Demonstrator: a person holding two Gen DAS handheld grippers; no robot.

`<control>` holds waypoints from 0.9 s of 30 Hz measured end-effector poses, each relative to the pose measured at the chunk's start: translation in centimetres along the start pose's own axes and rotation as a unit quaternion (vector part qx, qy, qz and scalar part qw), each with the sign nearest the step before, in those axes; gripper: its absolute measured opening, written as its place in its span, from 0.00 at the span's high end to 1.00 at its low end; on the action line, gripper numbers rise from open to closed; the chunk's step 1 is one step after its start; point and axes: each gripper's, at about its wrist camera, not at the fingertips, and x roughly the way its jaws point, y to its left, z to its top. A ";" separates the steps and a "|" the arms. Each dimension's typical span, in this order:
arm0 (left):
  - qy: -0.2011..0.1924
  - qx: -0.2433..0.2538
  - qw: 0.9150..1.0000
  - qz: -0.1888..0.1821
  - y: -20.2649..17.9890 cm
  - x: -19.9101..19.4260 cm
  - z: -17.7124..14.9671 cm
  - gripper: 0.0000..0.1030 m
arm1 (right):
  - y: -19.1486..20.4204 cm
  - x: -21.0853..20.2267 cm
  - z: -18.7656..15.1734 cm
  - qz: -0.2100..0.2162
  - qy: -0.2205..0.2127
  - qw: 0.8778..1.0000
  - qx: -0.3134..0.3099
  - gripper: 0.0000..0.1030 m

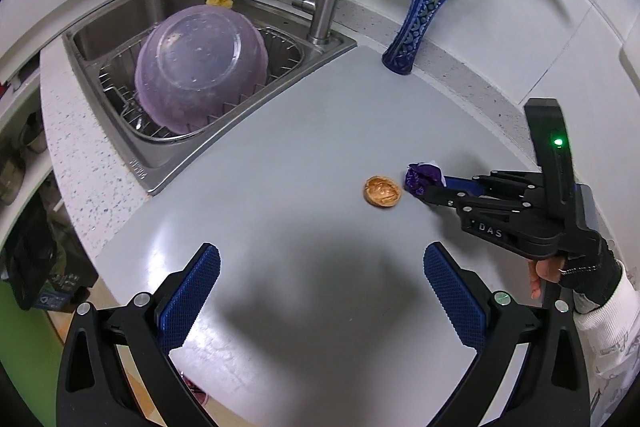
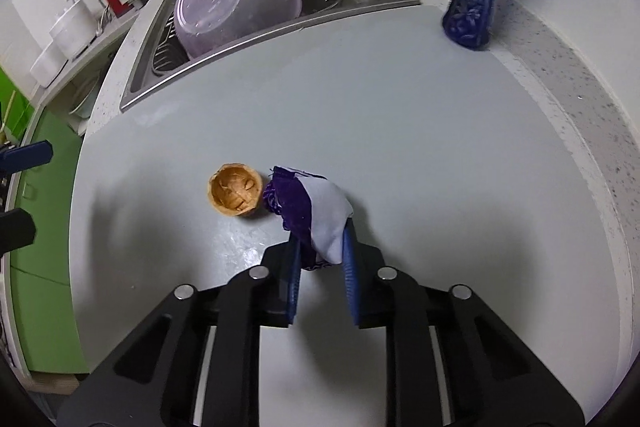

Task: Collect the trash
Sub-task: 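Grasp the purple-and-white cloth with the right tool while the left tool grasps the walnut shell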

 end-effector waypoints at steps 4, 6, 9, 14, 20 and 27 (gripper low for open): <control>0.005 0.014 1.000 -0.010 -1.1 1.0 0.5 0.05 | -0.8 -1.7 -0.3 -0.004 -0.010 1.000 0.019 0.85; 0.008 0.024 1.000 -0.015 -1.8 1.9 1.0 0.05 | -1.2 -2.5 -0.6 -0.007 -0.014 1.000 0.026 0.85; 0.014 0.039 0.999 -0.020 -3.0 3.2 1.7 0.05 | -1.9 -3.6 -1.0 -0.010 -0.013 0.999 0.039 0.85; 0.024 0.060 0.998 -0.022 -4.5 5.3 2.6 0.05 | -2.6 -5.3 -1.6 -0.018 -0.020 0.998 0.048 0.85; 0.041 0.075 0.996 -0.002 -5.1 8.7 3.0 0.05 | -3.6 -6.7 -2.5 -0.023 -0.027 0.998 0.060 0.85; 0.044 0.090 0.995 0.017 -5.6 10.6 2.9 0.35 | -5.2 -7.5 -3.7 -0.030 -0.029 0.996 0.078 0.85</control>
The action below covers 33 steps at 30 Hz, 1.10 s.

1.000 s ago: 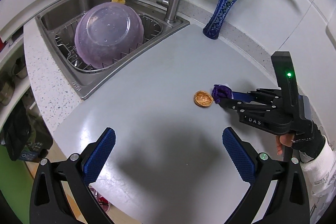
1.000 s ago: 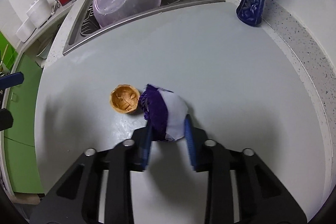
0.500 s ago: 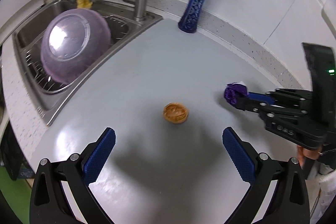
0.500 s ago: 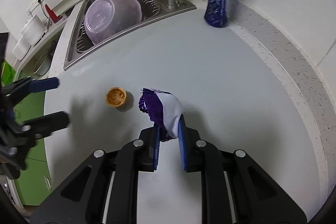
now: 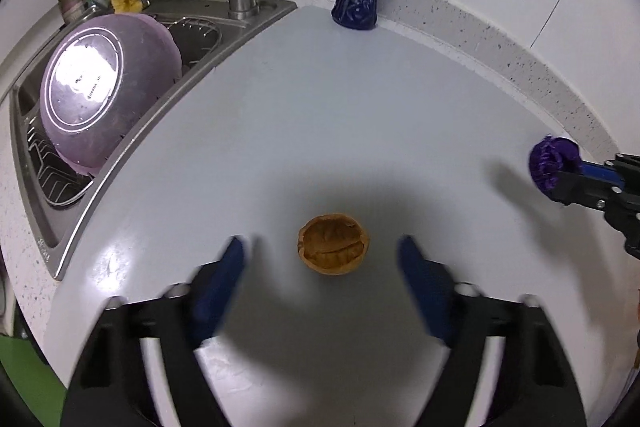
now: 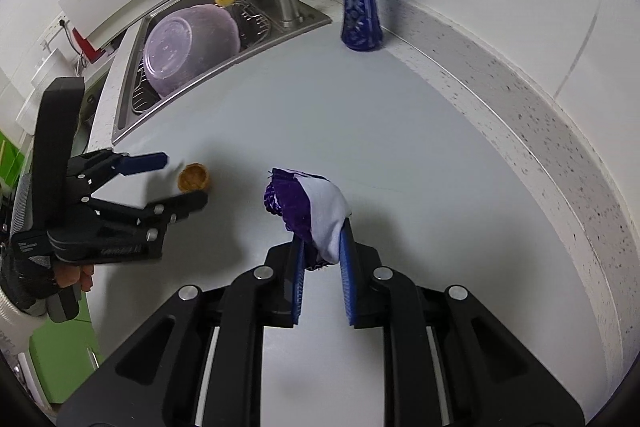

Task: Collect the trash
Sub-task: 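Grasp the purple-and-white cloth with the right tool while the left tool grasps the walnut shell, then carry the walnut shell and purple cloth over the pink trash bin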

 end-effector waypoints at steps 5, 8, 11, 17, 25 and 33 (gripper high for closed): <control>0.007 0.006 1.000 0.006 -0.3 0.6 -0.2 0.59 | -0.4 -0.2 -0.5 -0.002 -0.001 1.000 0.006 0.85; 0.007 0.002 1.000 0.001 -0.3 0.6 0.0 0.65 | -0.4 -0.4 -0.7 -0.002 -0.003 1.000 0.007 0.85; 0.004 0.003 1.000 -0.004 -0.5 0.1 0.0 0.65 | -0.1 -0.9 -0.9 -0.001 -0.007 1.000 0.005 0.85; -0.016 0.012 1.000 -0.002 -1.2 -3.5 -0.4 0.65 | 1.3 -2.5 -1.1 0.002 -0.014 1.000 -0.008 0.85; -0.065 -0.010 0.997 0.029 1.1 -12.9 -4.9 0.65 | 8.4 -5.6 -1.6 0.032 -0.033 0.996 -0.073 0.85; -0.102 -0.090 0.987 0.080 7.4 -23.5 -14.1 0.65 | 20.3 -7.8 -2.8 0.097 -0.043 0.982 -0.153 0.85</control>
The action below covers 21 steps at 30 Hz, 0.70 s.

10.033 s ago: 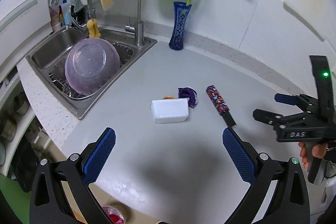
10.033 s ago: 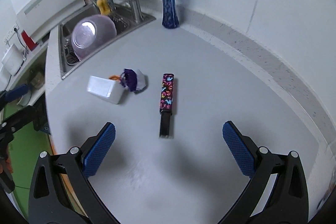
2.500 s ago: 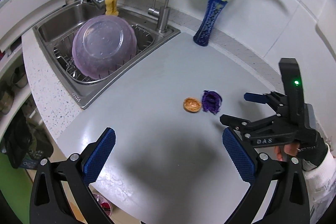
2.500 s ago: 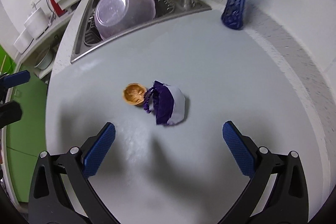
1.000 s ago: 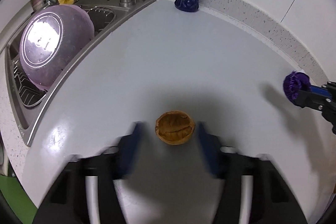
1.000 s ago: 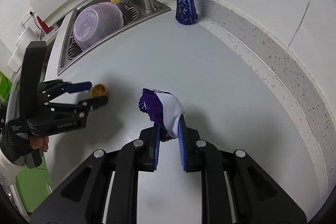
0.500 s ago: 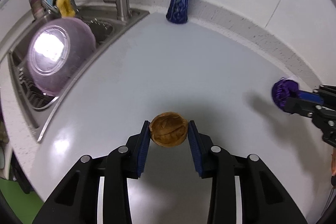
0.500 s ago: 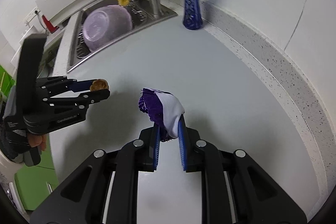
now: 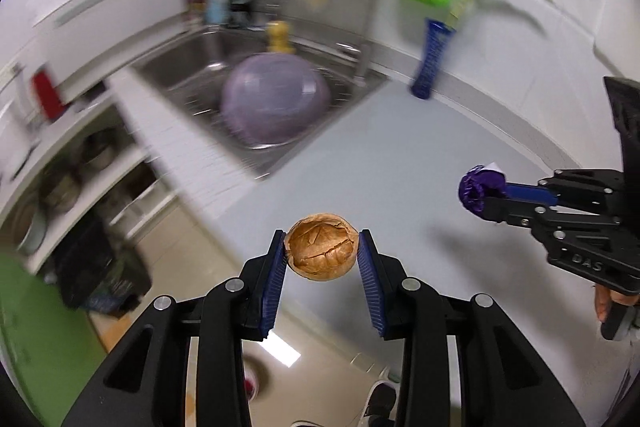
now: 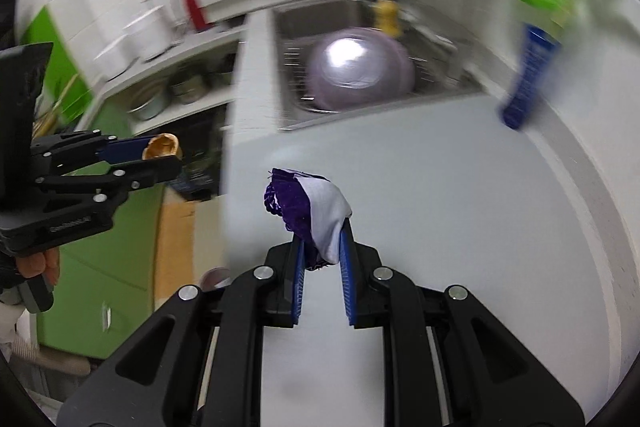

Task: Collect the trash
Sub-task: 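Carry the walnut shell and purple cloth over the pink trash bin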

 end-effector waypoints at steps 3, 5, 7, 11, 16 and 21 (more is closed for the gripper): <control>-0.006 -0.029 0.999 0.031 3.9 -4.3 -3.0 0.65 | 5.3 0.3 0.8 0.029 -0.003 0.999 -0.034 0.85; -0.007 -0.053 0.997 0.050 6.7 -6.7 -5.1 0.65 | 9.2 0.5 1.2 0.048 -0.005 0.997 -0.060 0.85; -0.010 -0.079 0.994 0.069 9.3 -9.1 -7.4 0.65 | 12.6 0.8 1.6 0.065 -0.005 0.994 -0.082 0.85; -0.017 -0.131 0.986 0.099 14.1 -12.8 -11.3 0.65 | 19.7 2.0 2.2 0.102 -0.001 0.987 -0.123 0.85; -0.015 -0.178 0.976 0.123 18.1 -14.4 -15.4 0.65 | 26.2 3.8 2.3 0.132 0.012 0.978 -0.164 0.85; -0.006 -0.224 0.967 0.123 21.5 -11.8 -19.6 0.65 | 30.3 8.9 1.3 0.141 0.045 0.970 -0.192 0.85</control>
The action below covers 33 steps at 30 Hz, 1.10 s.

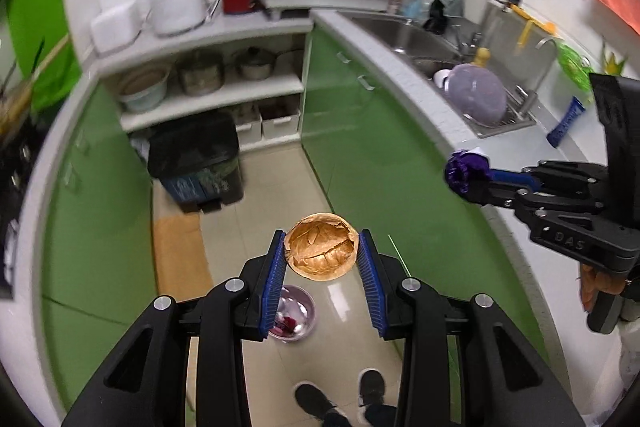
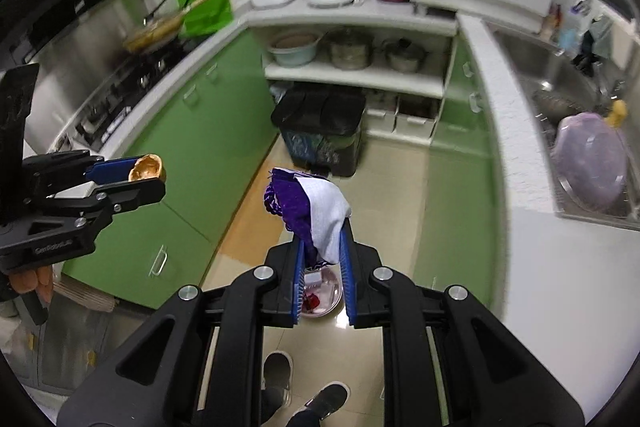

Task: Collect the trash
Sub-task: 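Carry the walnut shell and purple cloth over the pink trash bin, then open both tools to drop the walnut shell and cloth into the bin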

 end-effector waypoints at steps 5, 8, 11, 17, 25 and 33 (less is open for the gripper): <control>0.024 -0.025 0.999 -0.008 3.8 8.5 -4.6 0.65 | 0.0 9.0 -2.4 -0.002 0.026 1.000 -0.008 0.85; 0.038 -0.039 0.998 -0.015 5.7 15.2 -8.2 0.65 | -0.5 14.6 -5.1 -0.001 0.036 0.999 -0.008 0.85; 0.053 -0.050 0.997 -0.020 7.1 22.1 -12.0 0.65 | -1.4 21.4 -8.7 0.003 0.044 0.999 -0.005 0.85; 0.069 -0.068 0.995 -0.030 9.4 32.0 -17.5 0.65 | -3.8 30.9 -14.9 0.004 0.056 0.998 0.002 0.85; 0.068 -0.091 0.993 -0.020 11.3 36.8 -20.0 0.05 | -5.7 36.3 -19.4 0.005 0.074 0.997 0.009 0.85; 0.050 -0.113 0.992 -0.007 13.0 35.9 -20.0 0.05 | -4.4 37.6 -19.6 0.017 0.084 0.996 -0.006 0.85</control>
